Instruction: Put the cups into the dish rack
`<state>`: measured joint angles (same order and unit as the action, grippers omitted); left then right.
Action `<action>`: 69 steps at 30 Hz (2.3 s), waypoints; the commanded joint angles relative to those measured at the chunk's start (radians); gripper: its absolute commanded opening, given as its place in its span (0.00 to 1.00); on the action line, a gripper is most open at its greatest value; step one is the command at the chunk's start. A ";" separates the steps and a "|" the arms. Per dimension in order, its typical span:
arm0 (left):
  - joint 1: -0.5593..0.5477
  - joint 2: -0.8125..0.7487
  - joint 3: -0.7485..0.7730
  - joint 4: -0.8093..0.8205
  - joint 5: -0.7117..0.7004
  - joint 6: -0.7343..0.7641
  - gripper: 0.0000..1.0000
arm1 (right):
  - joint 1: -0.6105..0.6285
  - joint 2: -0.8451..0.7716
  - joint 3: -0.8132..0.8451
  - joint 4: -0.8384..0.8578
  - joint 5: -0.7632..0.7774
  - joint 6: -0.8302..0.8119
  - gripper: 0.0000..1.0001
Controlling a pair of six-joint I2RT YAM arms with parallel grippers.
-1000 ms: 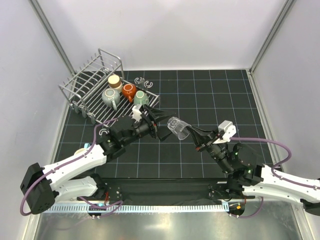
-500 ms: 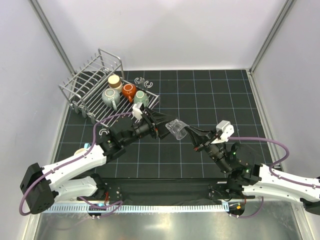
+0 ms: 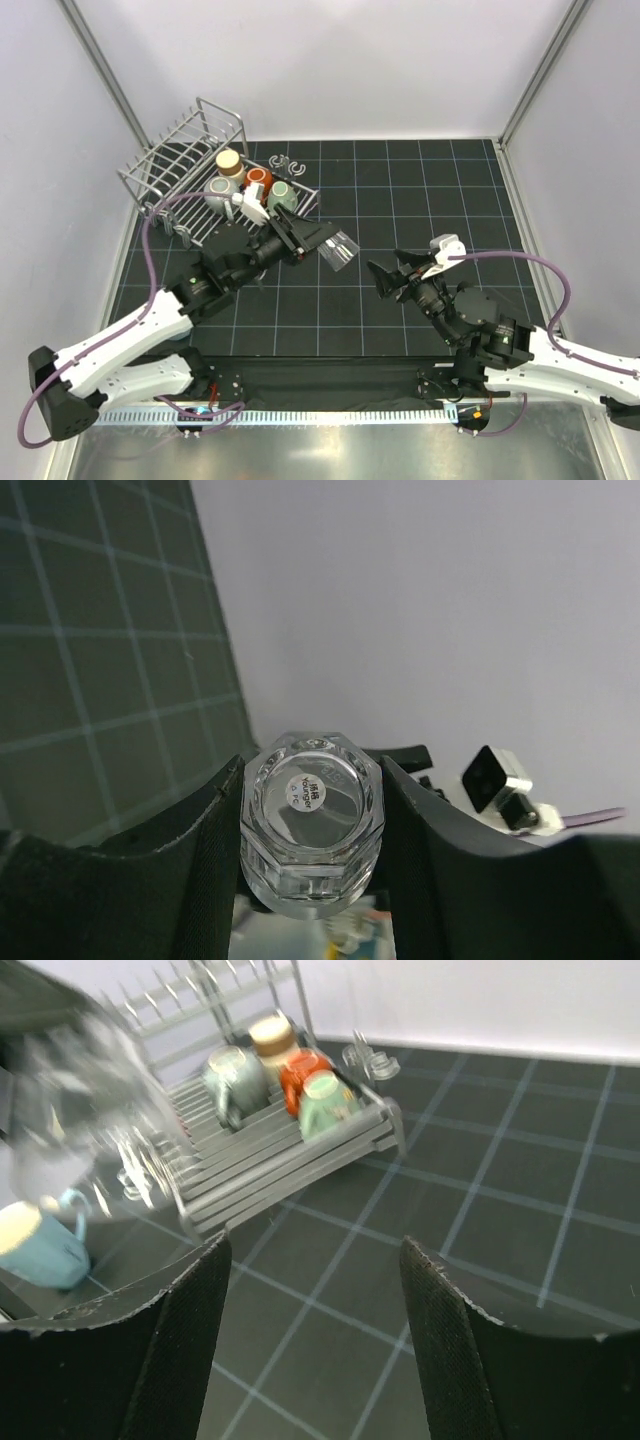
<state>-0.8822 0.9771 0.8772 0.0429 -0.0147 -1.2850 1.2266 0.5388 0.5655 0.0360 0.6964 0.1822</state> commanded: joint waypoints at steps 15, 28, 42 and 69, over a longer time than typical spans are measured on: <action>0.116 0.095 -0.032 -0.003 -0.818 0.886 0.00 | 0.001 -0.172 -0.012 -0.344 0.101 0.280 0.70; 0.279 0.391 -0.012 0.162 -0.873 0.898 0.00 | 0.002 -0.198 -0.009 -0.372 0.087 0.312 0.70; 0.350 0.612 0.046 0.319 -0.886 0.958 0.00 | 0.002 -0.220 -0.012 -0.424 0.101 0.344 0.70; 0.420 0.808 0.160 0.420 -0.834 1.009 0.00 | 0.002 -0.269 -0.036 -0.473 0.132 0.375 0.70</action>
<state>-0.4686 1.7859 1.0004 0.4091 -0.8112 -0.2573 1.2266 0.2840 0.5320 -0.4438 0.7979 0.5335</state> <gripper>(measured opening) 0.494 0.698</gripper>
